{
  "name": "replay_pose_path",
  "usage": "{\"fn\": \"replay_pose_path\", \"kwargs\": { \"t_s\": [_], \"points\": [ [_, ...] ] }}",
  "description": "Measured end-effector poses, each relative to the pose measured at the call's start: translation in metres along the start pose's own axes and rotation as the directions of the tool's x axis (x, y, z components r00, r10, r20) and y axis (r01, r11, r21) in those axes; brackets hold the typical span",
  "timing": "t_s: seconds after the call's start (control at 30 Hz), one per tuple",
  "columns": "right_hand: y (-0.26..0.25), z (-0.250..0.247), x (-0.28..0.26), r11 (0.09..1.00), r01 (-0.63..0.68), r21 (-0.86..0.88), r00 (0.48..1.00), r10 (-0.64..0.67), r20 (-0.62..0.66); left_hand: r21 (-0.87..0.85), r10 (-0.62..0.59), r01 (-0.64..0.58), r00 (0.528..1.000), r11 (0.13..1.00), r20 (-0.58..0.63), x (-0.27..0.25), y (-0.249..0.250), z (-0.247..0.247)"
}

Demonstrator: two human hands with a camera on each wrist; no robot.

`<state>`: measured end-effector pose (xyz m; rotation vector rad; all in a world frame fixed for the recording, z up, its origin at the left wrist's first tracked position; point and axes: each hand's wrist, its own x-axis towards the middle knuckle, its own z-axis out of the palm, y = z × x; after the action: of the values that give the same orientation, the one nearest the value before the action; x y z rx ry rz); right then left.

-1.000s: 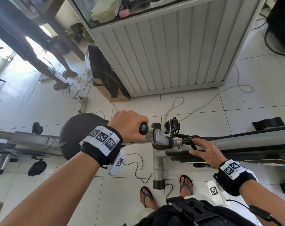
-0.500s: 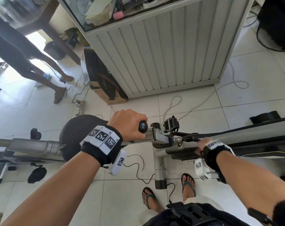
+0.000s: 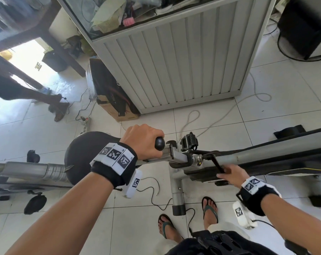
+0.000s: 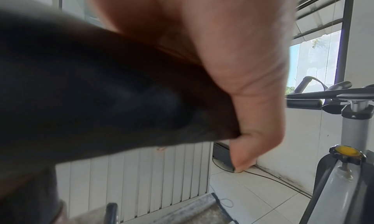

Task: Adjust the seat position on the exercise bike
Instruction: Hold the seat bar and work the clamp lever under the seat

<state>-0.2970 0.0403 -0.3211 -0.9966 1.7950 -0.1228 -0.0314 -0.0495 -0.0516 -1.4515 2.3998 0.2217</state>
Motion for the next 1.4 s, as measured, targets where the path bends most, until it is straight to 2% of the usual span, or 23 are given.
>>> {"fn": "replay_pose_path", "kwargs": {
  "t_s": [0.03, 0.07, 0.13, 0.17, 0.23, 0.27, 0.33, 0.43, 0.57, 0.6, 0.67, 0.73, 0.8, 0.87, 0.9, 0.97, 1.1, 1.17, 1.23, 1.3, 1.33, 1.37, 1.4],
  "points": [
    [0.005, 0.004, 0.002, 0.994, -0.084, -0.063, 0.996, 0.083, -0.021, -0.001, -0.004, 0.004, 1.000, 1.000, 0.000, 0.000, 0.000, 0.000],
    [0.008, 0.006, 0.010, 0.985, -0.170, -0.040, 0.985, 0.168, -0.044, -0.002, -0.008, 0.008, 1.000, 1.000, 0.001, 0.000, 0.000, 0.001],
    [0.003, 0.005, 0.024, 0.947, -0.251, 0.201, 0.967, 0.255, 0.006, -0.002, -0.012, 0.012, 1.000, 1.000, 0.006, 0.000, 0.001, 0.001],
    [-0.003, 0.004, 0.033, 0.907, -0.236, 0.348, 0.970, 0.239, 0.034, 0.000, -0.012, 0.012, 1.000, 1.000, 0.006, 0.000, 0.001, 0.001],
    [-0.025, -0.006, 0.040, 0.834, -0.189, 0.518, 0.978, 0.209, 0.021, -0.002, -0.014, 0.014, 1.000, 1.000, 0.002, -0.001, 0.001, 0.001],
    [-0.039, -0.010, 0.041, 0.818, -0.145, 0.556, 0.983, 0.181, -0.009, -0.005, -0.015, 0.015, 1.000, 1.000, 0.000, -0.001, 0.001, 0.001],
    [-0.056, -0.016, 0.047, 0.859, -0.042, 0.510, 0.993, 0.091, -0.071, -0.008, -0.013, 0.013, 1.000, 1.000, -0.001, -0.002, 0.001, 0.002],
    [-0.055, -0.012, 0.047, 0.767, 0.111, 0.632, 0.986, -0.007, -0.165, -0.009, -0.002, 0.002, 1.000, 1.000, -0.014, -0.002, 0.001, 0.003],
    [-0.040, -0.011, -0.001, 0.750, 0.186, 0.635, 0.982, -0.129, -0.135, -0.018, 0.010, -0.011, 1.000, 1.000, -0.023, -0.004, -0.001, 0.004],
    [-0.033, -0.011, -0.009, 0.767, 0.188, 0.614, 0.982, -0.144, -0.122, -0.020, 0.012, -0.013, 1.000, 1.000, -0.024, -0.005, -0.001, 0.004],
    [-0.016, -0.007, -0.017, 0.880, 0.188, 0.437, 0.982, -0.166, -0.088, -0.021, 0.013, -0.014, 0.999, 1.000, -0.031, -0.005, -0.001, 0.004],
    [0.002, 0.001, -0.012, 0.988, 0.062, 0.141, 0.998, -0.058, -0.030, -0.023, 0.011, -0.012, 0.999, 1.000, -0.030, -0.005, -0.001, 0.004],
    [0.009, 0.005, 0.001, 0.992, -0.121, -0.033, 0.991, 0.119, -0.053, -0.024, 0.007, -0.008, 1.000, 1.000, -0.020, -0.005, -0.001, 0.004],
    [-0.001, 0.004, 0.012, 0.974, -0.225, -0.024, 0.973, 0.223, -0.066, -0.020, 0.004, -0.004, 1.000, 1.000, -0.009, -0.005, -0.001, 0.003],
    [-0.011, 0.000, 0.018, 0.975, -0.220, 0.008, 0.975, 0.220, -0.040, -0.016, 0.002, -0.002, 1.000, 1.000, -0.009, -0.005, 0.000, 0.003],
    [-0.036, -0.009, 0.028, 0.985, -0.141, 0.096, 0.990, 0.143, -0.017, -0.013, -0.002, 0.002, 1.000, 1.000, -0.007, -0.004, 0.001, 0.002],
    [-0.058, -0.018, 0.065, 0.902, -0.114, 0.416, 0.975, 0.182, -0.127, -0.013, 0.000, -0.001, 1.000, 1.000, -0.002, -0.004, 0.000, 0.002],
    [-0.060, -0.021, 0.060, 0.875, -0.014, 0.484, 0.983, 0.102, -0.156, -0.021, 0.004, -0.004, 1.000, 1.000, -0.007, -0.004, -0.001, 0.003],
    [-0.056, -0.021, 0.039, 0.803, 0.082, 0.590, 0.988, 0.012, -0.154, -0.029, 0.009, -0.010, 1.000, 1.000, -0.011, -0.004, -0.002, 0.004],
    [-0.037, -0.017, 0.024, 0.854, 0.155, 0.497, 0.987, -0.109, -0.120, -0.036, 0.016, -0.016, 1.000, 0.999, -0.011, -0.004, -0.003, 0.005],
    [-0.029, -0.016, 0.015, 0.903, 0.191, 0.385, 0.981, -0.158, -0.116, -0.037, 0.019, -0.019, 1.000, 0.999, -0.013, -0.004, -0.003, 0.005],
    [-0.021, -0.014, 0.010, 0.929, 0.222, 0.297, 0.974, -0.194, -0.121, -0.034, 0.022, -0.022, 1.000, 0.999, -0.016, -0.003, -0.004, 0.006],
    [-0.012, -0.010, 0.007, 0.954, 0.199, 0.225, 0.977, -0.174, -0.126, -0.029, 0.025, -0.026, 1.000, 0.999, -0.017, -0.003, -0.004, 0.005]
  ]
}}
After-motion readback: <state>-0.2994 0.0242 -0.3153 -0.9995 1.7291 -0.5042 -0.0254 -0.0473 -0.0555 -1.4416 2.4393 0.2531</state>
